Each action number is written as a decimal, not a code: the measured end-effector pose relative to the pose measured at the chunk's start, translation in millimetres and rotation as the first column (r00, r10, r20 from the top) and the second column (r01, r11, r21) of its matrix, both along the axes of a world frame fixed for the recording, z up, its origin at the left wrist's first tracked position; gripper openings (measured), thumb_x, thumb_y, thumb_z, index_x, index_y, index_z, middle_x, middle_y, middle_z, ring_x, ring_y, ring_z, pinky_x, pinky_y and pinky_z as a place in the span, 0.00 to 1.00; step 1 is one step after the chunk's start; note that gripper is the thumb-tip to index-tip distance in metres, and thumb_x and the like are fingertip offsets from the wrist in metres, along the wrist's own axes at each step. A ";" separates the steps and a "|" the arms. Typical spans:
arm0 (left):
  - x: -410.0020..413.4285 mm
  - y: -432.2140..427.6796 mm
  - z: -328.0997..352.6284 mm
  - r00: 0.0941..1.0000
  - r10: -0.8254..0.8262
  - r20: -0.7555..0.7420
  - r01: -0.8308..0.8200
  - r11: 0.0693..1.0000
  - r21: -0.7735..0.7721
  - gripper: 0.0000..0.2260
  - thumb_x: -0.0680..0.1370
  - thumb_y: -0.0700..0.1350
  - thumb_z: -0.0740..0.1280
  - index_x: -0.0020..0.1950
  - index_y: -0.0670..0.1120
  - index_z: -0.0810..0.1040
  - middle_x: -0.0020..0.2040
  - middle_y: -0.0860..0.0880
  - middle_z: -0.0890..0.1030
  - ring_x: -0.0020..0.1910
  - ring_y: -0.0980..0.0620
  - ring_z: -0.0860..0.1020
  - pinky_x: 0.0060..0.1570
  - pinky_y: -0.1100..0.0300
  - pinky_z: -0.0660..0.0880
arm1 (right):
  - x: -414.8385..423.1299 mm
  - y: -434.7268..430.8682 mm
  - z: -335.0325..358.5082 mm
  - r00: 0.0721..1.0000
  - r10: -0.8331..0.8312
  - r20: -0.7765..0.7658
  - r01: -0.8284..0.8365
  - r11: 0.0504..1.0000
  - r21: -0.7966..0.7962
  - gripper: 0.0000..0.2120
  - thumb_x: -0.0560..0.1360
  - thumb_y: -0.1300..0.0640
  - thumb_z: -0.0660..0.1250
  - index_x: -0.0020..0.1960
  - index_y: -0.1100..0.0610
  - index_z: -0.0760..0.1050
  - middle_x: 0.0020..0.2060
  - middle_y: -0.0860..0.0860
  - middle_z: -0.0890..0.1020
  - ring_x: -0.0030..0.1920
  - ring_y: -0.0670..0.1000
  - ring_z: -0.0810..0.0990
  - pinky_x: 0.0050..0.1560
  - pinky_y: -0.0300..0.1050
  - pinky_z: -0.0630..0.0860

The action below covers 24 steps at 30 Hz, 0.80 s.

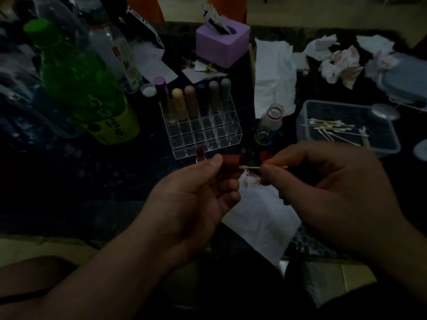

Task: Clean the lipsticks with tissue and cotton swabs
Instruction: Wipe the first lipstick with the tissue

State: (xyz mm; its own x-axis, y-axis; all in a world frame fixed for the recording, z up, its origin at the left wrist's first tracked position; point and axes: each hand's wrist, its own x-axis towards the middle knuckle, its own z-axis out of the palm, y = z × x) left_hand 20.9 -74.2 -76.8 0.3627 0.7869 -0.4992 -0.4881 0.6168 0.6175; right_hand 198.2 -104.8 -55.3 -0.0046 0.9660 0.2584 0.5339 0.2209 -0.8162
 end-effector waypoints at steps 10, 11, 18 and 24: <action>0.6 -1.4 -1.6 1.000 -0.004 -0.021 0.004 1.000 0.009 0.16 0.74 0.44 0.65 0.55 0.35 0.81 0.45 0.42 0.82 0.35 0.53 0.78 0.34 0.61 0.77 | -0.1 0.5 0.3 0.998 -0.033 0.063 0.028 0.997 0.077 0.03 0.74 0.57 0.74 0.48 0.52 0.84 0.39 0.41 0.84 0.40 0.42 0.83 0.38 0.38 0.80; 0.8 -1.2 -1.1 1.000 0.003 -0.018 -0.003 1.000 0.010 0.15 0.74 0.44 0.66 0.55 0.35 0.81 0.45 0.42 0.82 0.35 0.53 0.78 0.35 0.61 0.77 | -0.8 0.4 0.4 0.994 -0.056 0.090 0.048 0.995 0.085 0.02 0.74 0.57 0.74 0.47 0.52 0.84 0.39 0.41 0.84 0.39 0.41 0.83 0.38 0.37 0.79; 0.5 -1.4 -1.9 0.998 0.026 -0.061 -0.024 0.999 0.043 0.12 0.73 0.44 0.66 0.49 0.38 0.83 0.42 0.44 0.83 0.35 0.53 0.78 0.35 0.62 0.77 | -2.7 1.8 5.4 0.995 -0.016 0.097 0.024 0.996 -0.083 0.04 0.71 0.53 0.71 0.39 0.50 0.83 0.31 0.41 0.82 0.34 0.42 0.82 0.33 0.36 0.77; 0.9 -3.7 -2.8 0.992 0.005 -0.127 0.002 0.998 0.060 0.10 0.72 0.44 0.66 0.43 0.41 0.85 0.41 0.44 0.84 0.35 0.53 0.79 0.36 0.61 0.78 | 2.5 2.6 8.8 0.994 0.094 -0.047 -0.103 0.959 -0.264 0.06 0.72 0.53 0.71 0.37 0.51 0.83 0.29 0.45 0.82 0.28 0.47 0.81 0.30 0.39 0.78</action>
